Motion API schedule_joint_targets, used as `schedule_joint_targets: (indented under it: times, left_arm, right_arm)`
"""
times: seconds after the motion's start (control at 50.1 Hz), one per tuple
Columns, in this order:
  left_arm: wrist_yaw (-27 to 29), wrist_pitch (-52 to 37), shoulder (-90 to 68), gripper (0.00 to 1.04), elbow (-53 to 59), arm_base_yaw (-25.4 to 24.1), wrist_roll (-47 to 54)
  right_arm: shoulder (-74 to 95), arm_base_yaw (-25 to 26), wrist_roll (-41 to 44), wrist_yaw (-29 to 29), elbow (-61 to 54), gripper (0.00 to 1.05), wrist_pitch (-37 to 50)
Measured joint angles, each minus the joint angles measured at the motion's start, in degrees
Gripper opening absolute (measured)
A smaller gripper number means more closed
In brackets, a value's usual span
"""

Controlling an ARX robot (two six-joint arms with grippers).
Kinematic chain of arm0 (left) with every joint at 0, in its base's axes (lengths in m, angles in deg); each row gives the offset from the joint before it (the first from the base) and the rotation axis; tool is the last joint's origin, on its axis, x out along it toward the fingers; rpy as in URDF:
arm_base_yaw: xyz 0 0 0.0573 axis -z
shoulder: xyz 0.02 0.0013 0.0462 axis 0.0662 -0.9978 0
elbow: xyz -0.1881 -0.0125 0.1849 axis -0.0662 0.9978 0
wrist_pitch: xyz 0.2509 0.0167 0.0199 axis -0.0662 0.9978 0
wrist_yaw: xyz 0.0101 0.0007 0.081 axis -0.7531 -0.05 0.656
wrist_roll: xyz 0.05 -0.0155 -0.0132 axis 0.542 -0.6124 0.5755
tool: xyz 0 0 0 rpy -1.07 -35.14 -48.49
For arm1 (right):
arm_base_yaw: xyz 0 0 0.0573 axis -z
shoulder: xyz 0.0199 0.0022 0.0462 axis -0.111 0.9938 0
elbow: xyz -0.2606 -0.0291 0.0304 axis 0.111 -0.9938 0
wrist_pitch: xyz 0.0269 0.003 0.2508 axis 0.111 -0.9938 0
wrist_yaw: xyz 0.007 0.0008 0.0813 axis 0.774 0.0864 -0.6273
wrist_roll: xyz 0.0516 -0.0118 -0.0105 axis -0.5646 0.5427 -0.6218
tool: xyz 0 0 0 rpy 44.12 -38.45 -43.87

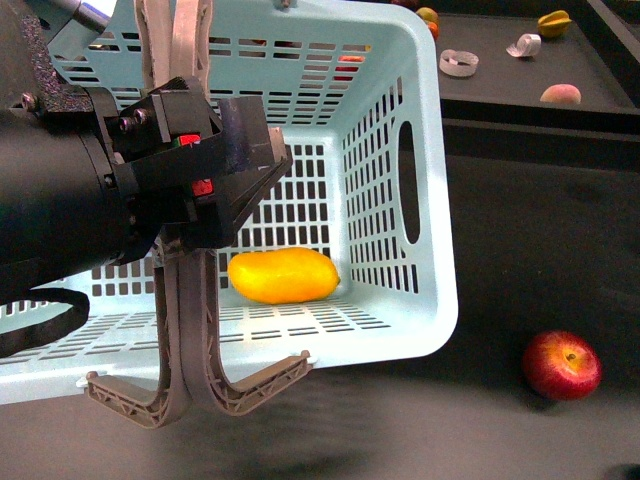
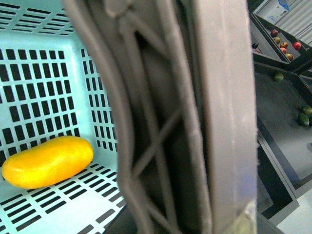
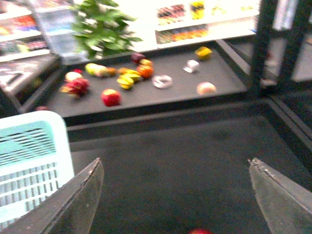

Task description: Pick mango with right arm and hold basket with left

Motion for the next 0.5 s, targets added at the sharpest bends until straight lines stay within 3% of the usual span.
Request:
schedule_joint_targets:
  times: [0.06, 0.459, 0.499]
  left_arm:
    - [0.0, 0.0, 0.0, 0.17, 0.0, -0.1, 0.0]
    - [0.0, 0.0, 0.0, 0.17, 0.0, -0.1, 0.0]
    - [-0.1, 0.0, 0.0, 0.17, 0.0, -0.1, 0.0]
  right_arm:
    - [-2.6, 3.0, 5.7, -9.1, -3.2, 0.75, 6.0]
    - [-12.0, 11.3, 10.8, -18.3, -7.9, 0.08, 2.3]
    - [-13.1, 13.6, 11.0, -22.0, -8.2, 0.01, 1.5]
